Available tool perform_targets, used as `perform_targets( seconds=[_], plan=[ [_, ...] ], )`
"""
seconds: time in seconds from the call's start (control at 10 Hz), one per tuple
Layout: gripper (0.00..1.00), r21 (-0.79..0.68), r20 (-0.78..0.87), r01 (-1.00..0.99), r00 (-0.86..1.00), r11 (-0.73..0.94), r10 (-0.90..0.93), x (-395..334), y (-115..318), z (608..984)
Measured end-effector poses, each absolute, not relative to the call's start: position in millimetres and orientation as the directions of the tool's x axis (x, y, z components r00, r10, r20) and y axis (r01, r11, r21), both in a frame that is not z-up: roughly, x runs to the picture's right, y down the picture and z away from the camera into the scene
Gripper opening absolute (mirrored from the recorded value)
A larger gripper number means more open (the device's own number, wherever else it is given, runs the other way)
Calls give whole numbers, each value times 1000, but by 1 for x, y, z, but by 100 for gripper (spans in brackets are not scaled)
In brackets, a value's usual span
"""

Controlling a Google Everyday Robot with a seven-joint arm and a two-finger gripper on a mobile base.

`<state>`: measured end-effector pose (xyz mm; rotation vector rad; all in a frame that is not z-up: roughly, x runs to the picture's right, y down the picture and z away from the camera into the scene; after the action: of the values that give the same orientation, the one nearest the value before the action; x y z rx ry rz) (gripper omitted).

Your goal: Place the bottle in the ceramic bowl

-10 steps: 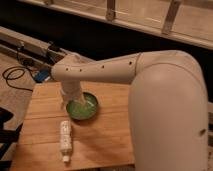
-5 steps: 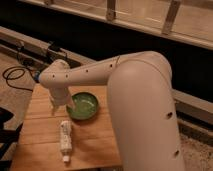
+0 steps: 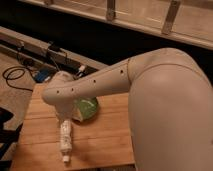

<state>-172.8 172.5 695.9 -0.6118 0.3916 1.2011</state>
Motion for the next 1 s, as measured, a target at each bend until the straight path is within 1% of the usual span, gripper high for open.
perform_targets(
  seconds=[0.1,0.6,1.0],
  plan=[
    [65,-227,-593,-943,331,242,734,-173,179,691],
    [65,-230,-599,-944,328,236,730,-174,181,694],
    [65,-262,-626,-945,322,198,710,-183,207,725]
  ],
)
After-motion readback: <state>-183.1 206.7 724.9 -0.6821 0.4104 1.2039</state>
